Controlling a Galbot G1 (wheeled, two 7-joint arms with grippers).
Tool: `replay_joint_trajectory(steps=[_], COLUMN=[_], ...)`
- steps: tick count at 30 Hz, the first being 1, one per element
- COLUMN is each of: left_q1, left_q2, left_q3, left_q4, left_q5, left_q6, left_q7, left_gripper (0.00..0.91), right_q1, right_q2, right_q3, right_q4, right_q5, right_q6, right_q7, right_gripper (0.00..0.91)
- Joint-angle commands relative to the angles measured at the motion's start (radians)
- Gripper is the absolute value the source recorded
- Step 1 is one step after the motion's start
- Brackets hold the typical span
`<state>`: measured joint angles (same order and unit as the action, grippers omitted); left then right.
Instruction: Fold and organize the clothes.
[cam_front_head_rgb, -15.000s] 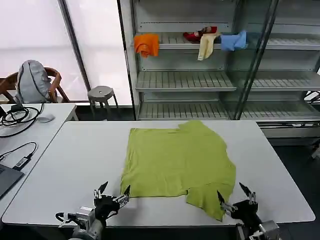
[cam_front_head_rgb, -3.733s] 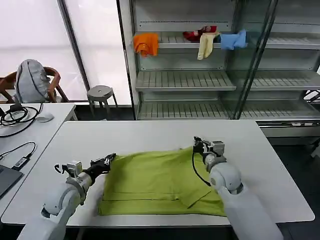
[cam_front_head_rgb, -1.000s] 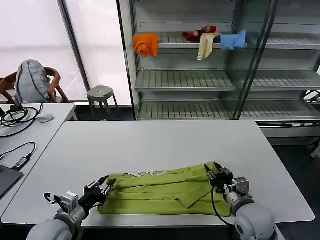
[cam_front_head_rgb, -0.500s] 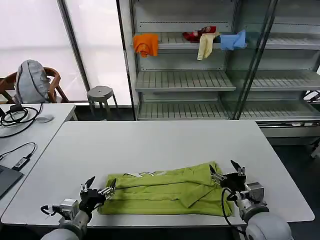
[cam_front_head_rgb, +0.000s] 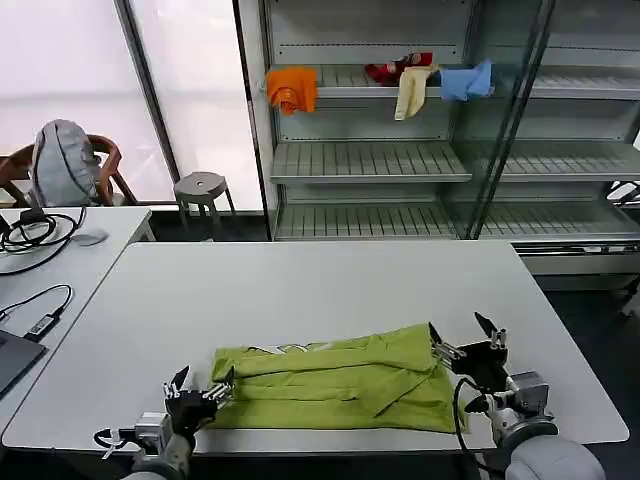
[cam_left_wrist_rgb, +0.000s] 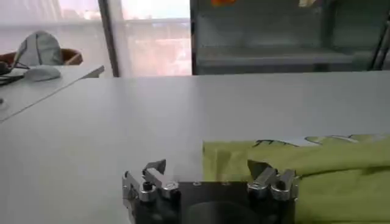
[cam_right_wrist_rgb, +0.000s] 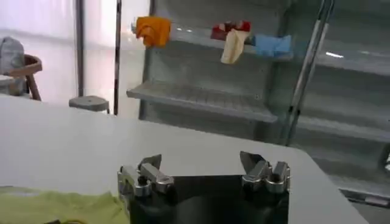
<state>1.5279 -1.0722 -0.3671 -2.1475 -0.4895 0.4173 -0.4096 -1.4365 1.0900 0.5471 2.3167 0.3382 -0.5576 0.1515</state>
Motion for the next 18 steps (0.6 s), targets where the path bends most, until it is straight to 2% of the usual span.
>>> replay_joint_trajectory(steps=[1, 2, 3, 18], left_q1=[0.003, 0.001, 0.001, 0.008], left_q2=[0.001, 0.000, 0.001, -0.002], left_q3=[0.049, 0.050, 0.052, 0.071], left_q4=[0.012, 0.016, 0.018, 0.013], left_q5=[0.015, 0.014, 0.007, 0.026], left_q6=[0.010, 0.011, 0.014, 0.022], left_q7=[-0.045, -0.045, -0.046, -0.036], left_gripper=[0.383, 0.171, 0.020, 0.020], right_q1=[-0.010, -0.010, -0.010, -0.024], right_q2=[0.005, 0.007, 0.008, 0.018], right_q3=[0.013, 0.012, 0.012, 0.008], right_q4=[0.023, 0.023, 0.022, 0.025], right_q5=[-0.015, -0.016, -0.016, -0.025], right_q6=[0.001, 0.001, 0.001, 0.000], right_q7=[-0.001, -0.001, -0.001, -0.001], right_gripper=[0.907, 0.907, 0.907, 0.907])
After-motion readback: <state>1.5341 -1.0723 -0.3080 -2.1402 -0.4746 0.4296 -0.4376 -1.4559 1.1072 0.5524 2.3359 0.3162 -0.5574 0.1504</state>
